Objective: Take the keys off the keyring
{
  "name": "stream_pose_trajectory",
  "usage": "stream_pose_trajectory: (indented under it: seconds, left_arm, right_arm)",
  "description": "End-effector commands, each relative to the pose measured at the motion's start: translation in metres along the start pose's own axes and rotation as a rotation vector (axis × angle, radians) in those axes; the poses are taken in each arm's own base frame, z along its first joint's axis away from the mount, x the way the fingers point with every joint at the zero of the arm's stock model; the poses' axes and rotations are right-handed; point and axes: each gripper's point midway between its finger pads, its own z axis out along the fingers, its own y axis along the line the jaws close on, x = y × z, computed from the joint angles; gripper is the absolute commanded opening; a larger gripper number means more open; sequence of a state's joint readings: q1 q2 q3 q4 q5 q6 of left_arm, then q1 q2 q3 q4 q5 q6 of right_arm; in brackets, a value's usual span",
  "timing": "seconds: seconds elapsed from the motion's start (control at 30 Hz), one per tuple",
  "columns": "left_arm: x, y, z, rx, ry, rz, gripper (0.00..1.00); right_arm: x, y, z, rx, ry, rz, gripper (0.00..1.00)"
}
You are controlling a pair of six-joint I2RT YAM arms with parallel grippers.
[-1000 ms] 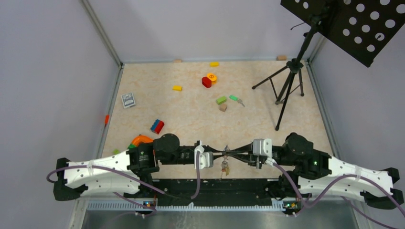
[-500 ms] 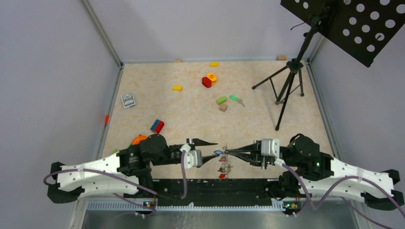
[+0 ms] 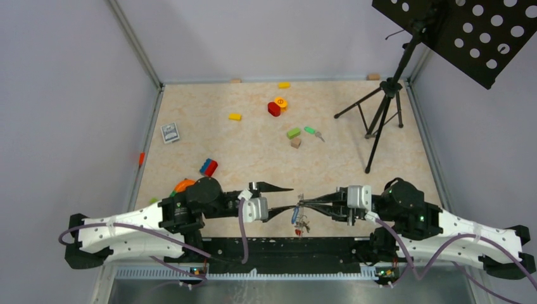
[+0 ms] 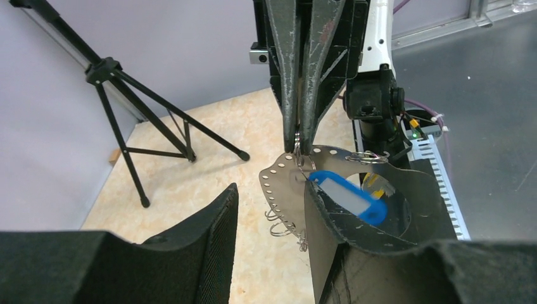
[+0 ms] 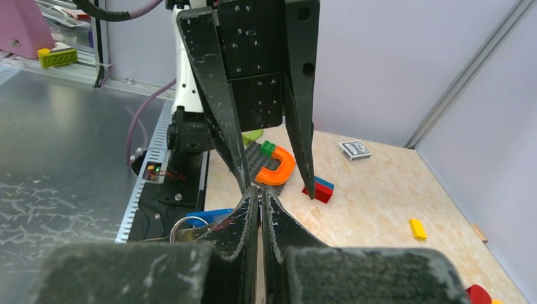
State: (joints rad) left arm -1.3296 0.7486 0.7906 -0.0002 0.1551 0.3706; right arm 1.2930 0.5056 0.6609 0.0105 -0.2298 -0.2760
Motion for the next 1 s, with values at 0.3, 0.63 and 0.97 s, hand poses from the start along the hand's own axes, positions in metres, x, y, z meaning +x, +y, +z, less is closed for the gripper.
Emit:
stream_pose_trajectory:
  seconds: [0.3, 0.63, 0.97]
  left_arm:
    - [-0.022, -0.012, 0.011, 0.085, -0.09, -0.027, 0.47]
    - [-0.027, -0.011, 0.009, 0.074, -0.105, -0.037, 0.43]
    - [-0.025, -0.015, 0.014, 0.098, -0.107, -0.049, 0.35]
  right_arm:
    - [-0.015, -0.005, 0.001, 0.017, -0.061, -0.022, 0.0]
    - [-0.012, -0.003, 0.001, 0.006, -0.053, -0.038, 0.0]
    - [-0.011, -0.001, 0.002, -0.007, -0.058, -0.039, 0.0]
